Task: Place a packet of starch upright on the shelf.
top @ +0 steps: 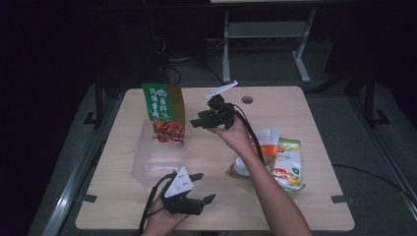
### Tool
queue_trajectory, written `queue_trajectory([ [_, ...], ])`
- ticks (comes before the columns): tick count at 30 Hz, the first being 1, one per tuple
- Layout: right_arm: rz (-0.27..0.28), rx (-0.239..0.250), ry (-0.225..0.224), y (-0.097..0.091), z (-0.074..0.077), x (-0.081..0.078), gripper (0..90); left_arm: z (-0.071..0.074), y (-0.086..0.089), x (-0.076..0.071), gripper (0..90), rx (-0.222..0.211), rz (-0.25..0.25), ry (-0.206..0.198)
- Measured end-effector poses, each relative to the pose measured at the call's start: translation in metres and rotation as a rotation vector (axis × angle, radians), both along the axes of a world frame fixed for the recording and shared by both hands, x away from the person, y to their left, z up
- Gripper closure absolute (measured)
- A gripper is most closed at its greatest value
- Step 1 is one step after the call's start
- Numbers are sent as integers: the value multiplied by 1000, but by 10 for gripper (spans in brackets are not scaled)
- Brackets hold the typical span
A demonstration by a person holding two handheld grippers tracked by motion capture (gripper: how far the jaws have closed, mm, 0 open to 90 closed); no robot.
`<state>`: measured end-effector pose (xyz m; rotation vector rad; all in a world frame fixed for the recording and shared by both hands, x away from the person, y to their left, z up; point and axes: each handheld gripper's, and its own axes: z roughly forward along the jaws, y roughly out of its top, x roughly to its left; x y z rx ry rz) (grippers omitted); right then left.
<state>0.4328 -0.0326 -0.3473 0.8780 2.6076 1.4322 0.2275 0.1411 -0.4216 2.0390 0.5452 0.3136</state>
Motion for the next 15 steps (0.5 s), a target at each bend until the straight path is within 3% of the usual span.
queue_trajectory([
  [15,-19,-20,26,-25,-5,-11,465,-1,-1,1,268,-2,-2,-2],
])
